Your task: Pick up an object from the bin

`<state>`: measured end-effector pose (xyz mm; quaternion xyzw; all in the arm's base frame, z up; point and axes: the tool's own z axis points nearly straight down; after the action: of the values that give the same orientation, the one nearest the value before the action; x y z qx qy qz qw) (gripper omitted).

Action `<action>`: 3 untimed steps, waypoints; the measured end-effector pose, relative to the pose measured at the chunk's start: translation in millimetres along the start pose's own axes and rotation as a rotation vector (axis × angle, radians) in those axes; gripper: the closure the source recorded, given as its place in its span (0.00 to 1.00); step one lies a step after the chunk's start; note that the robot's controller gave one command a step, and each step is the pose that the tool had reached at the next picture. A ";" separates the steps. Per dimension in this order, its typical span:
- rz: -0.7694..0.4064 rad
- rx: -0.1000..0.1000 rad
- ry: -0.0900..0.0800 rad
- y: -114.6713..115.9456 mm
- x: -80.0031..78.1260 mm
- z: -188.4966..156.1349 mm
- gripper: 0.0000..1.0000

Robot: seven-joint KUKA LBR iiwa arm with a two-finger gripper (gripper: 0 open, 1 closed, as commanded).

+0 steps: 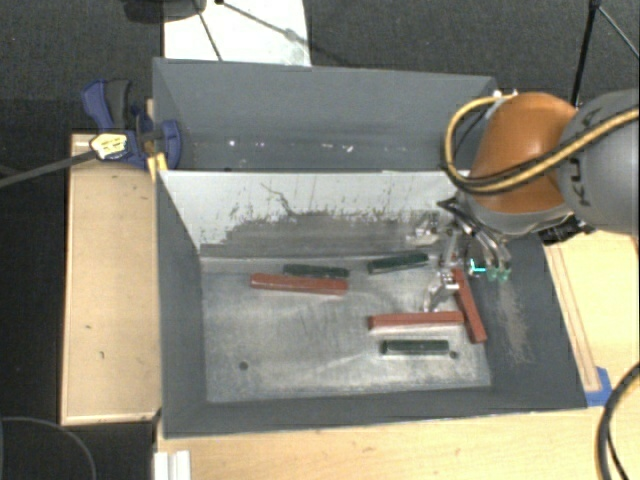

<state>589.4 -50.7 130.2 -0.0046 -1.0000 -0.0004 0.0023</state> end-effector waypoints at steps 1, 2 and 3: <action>-0.002 0.001 -0.008 0.1 -2.1 -4.5 1.00; -0.004 0.001 -0.008 0.1 -2.1 -4.5 0.00; -0.004 0.001 -0.008 0.1 -2.1 -4.5 0.00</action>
Offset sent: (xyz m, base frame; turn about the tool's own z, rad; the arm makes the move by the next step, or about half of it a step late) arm 0.0000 0.0000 0.0000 0.0000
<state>591.5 -50.7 134.7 -0.0025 -1.0000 0.0001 -0.0017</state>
